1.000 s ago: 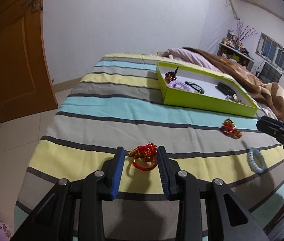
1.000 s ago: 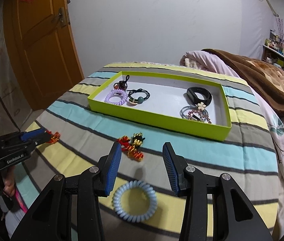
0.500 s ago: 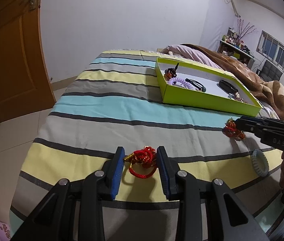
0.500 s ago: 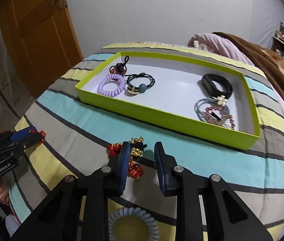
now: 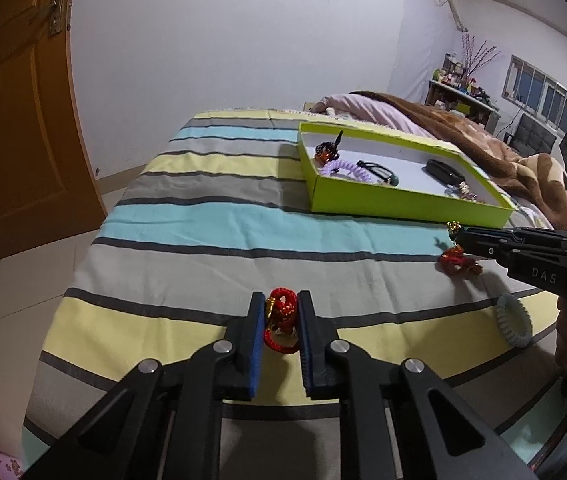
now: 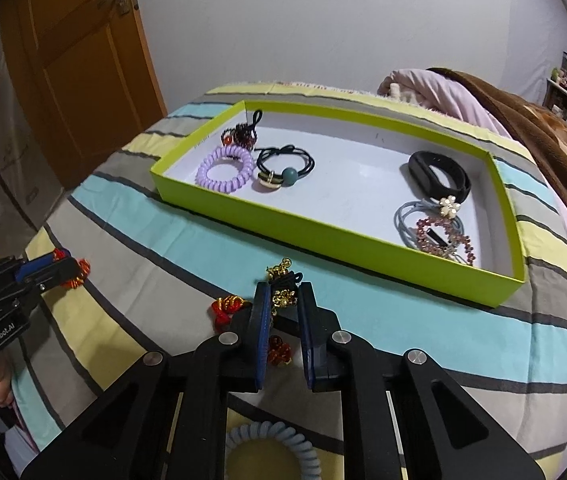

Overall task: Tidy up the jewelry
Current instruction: 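Grasp the red knotted hair tie with the left tool while the right tool grasps the gold-red charm, then carry both items into the green box and open both tools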

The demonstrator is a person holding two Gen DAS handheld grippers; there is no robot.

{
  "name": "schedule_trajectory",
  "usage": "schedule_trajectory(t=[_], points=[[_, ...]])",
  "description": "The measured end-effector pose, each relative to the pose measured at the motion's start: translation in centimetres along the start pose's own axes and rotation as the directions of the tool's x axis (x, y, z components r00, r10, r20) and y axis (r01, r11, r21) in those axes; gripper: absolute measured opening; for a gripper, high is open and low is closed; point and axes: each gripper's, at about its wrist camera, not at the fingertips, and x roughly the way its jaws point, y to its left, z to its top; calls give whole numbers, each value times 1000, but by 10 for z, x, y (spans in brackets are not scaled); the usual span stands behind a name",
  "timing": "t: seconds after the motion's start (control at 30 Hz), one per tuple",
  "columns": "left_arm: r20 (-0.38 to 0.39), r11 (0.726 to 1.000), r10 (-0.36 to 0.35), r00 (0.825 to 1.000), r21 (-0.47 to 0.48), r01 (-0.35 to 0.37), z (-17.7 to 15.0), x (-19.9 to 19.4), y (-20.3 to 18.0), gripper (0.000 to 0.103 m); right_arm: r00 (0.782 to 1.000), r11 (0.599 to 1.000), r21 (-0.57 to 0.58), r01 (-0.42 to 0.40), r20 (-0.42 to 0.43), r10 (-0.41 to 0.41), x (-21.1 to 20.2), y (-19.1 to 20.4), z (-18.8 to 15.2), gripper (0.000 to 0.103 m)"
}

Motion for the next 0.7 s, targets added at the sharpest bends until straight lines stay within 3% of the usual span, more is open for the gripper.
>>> schedule_trajectory(t=[0.37, 0.7], points=[[69, 997, -76, 995, -3, 76, 8, -31, -13, 15, 996, 999, 48, -1, 84, -3, -45, -5, -7, 14], [109, 995, -94, 990, 26, 91, 20, -54, -37, 15, 985, 996, 91, 14, 172, -30, -95, -10, -21, 14]])
